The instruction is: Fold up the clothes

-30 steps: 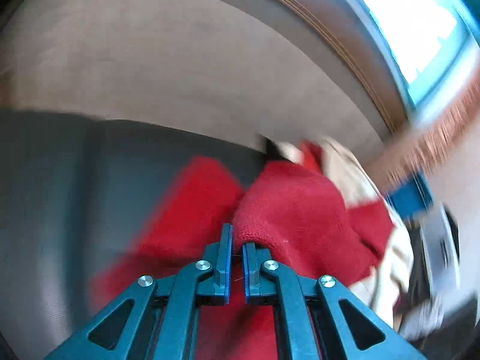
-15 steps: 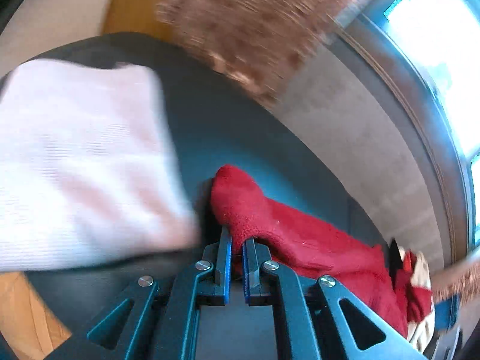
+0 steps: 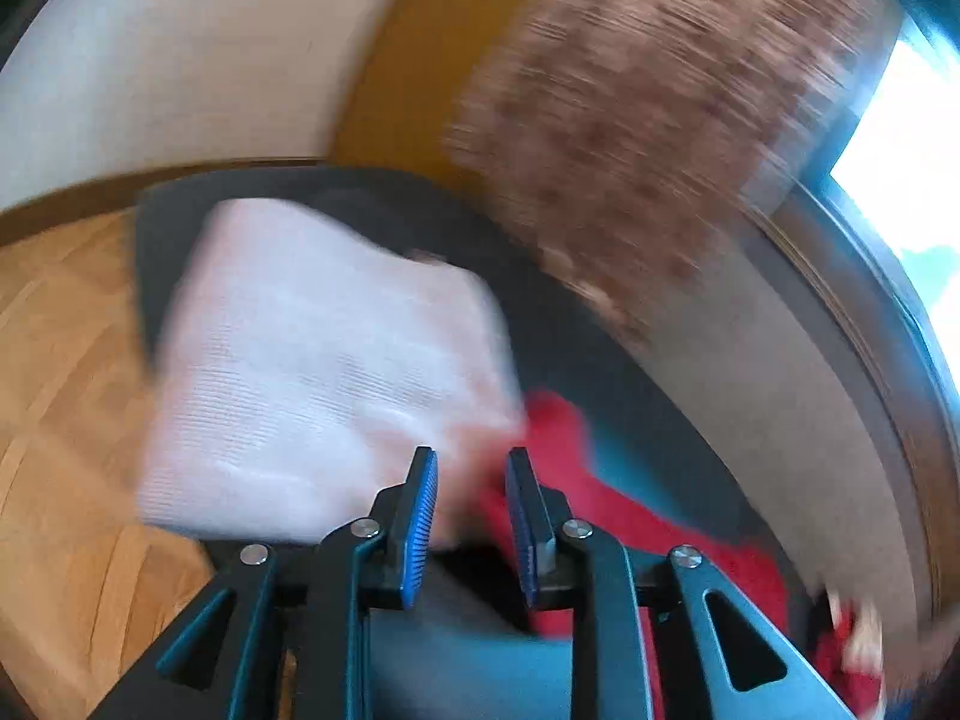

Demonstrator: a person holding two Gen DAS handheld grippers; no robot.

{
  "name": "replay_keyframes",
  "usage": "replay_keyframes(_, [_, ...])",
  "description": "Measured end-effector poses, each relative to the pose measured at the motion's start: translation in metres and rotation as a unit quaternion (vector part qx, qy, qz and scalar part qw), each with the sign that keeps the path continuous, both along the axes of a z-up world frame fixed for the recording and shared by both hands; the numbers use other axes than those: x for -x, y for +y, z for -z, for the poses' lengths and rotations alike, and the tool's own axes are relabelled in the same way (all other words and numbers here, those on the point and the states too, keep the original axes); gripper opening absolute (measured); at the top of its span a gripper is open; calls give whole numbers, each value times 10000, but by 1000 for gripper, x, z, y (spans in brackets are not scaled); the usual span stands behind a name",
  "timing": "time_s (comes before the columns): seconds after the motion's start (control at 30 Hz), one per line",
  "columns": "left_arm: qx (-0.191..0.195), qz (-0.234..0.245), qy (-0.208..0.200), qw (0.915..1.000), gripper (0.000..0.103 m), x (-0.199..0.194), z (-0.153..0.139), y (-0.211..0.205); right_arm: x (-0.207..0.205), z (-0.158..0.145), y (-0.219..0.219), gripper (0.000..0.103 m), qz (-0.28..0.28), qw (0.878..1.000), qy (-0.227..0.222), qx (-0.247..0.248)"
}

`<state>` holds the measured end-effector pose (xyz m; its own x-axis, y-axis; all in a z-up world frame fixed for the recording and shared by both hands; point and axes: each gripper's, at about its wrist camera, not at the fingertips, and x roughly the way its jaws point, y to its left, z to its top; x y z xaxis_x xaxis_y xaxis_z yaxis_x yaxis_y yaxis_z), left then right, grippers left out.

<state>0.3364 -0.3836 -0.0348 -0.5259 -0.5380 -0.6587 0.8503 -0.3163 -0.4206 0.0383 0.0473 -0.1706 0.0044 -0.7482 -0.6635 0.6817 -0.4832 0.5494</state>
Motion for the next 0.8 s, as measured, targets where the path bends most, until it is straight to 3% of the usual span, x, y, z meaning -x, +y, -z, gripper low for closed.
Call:
replay_keyframes(0.07, [60,855,-153,9962,24,37,4,20,-1,1,2,103,-205,9993,-321,-17])
replay_keyframes(0.13, [80,1607,-253,9866,24,73,11,39,-1,1,7,103,-433,9968,-666,-59])
replay_keyframes(0.23, [130,2430,-540,9684,24,130,27,64,-2,-10,28,103,-892,9927,-749,-304])
replay_keyframes(0.37, [180,2969,-804,9513,24,186,44,81,13,-50,60,103,-902,9939,-161,-612])
replay_keyframes(0.5, [271,3297,-1090,9374,24,233,58,89,39,-98,46,103,-633,9951,741,-155])
replay_keyframes(0.63, [305,3433,-1361,9288,24,253,68,100,66,-105,-28,103,-912,9855,1419,-204])
replay_keyframes(0.67, [315,3420,-1441,9280,24,255,71,98,76,-101,-52,103,-1040,9845,1366,-364])
replay_keyframes(0.73, [348,3404,-1725,9237,24,259,81,90,98,-92,-85,103,-1387,9873,533,-569])
replay_keyframes(0.8, [280,3325,-2071,9196,25,260,99,80,100,-78,-103,103,-2037,9743,-51,-960])
